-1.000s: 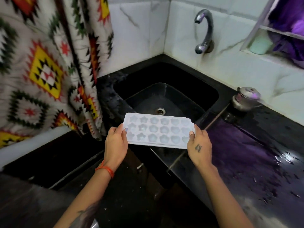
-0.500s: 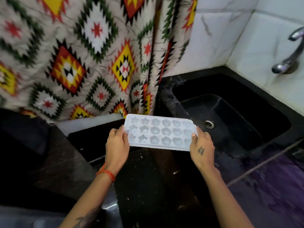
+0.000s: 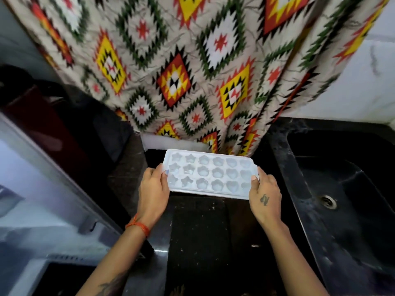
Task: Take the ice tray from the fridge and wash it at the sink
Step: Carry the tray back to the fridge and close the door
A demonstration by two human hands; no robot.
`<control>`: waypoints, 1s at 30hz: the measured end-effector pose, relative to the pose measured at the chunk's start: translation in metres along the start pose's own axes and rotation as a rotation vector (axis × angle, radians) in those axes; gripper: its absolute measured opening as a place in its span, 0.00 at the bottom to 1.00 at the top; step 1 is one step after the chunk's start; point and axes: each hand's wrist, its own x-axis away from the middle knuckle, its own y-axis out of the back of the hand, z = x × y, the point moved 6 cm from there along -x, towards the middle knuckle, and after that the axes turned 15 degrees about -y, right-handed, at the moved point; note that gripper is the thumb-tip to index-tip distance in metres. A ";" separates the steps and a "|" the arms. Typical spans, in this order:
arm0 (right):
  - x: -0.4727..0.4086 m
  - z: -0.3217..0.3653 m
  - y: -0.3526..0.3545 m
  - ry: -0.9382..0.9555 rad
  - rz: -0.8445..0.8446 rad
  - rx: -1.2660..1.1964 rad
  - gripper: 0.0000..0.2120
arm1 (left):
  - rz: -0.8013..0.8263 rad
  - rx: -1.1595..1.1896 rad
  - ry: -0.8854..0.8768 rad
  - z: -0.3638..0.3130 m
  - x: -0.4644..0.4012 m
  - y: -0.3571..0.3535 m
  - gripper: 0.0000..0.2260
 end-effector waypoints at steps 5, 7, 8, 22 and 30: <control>0.003 0.015 -0.010 0.122 0.080 0.006 0.20 | -0.082 -0.046 0.108 0.004 0.030 0.022 0.14; 0.007 0.021 -0.014 0.174 0.124 0.015 0.20 | -0.118 -0.076 0.152 0.006 0.045 0.031 0.14; 0.010 0.025 -0.017 0.196 0.143 0.018 0.20 | -0.133 -0.089 0.167 0.007 0.052 0.035 0.14; 0.065 0.056 -0.041 0.397 0.291 0.027 0.21 | -0.281 -0.144 0.386 0.023 0.143 0.081 0.15; 0.127 0.082 -0.055 0.493 0.342 -0.009 0.21 | -0.344 -0.183 0.462 0.046 0.198 0.127 0.15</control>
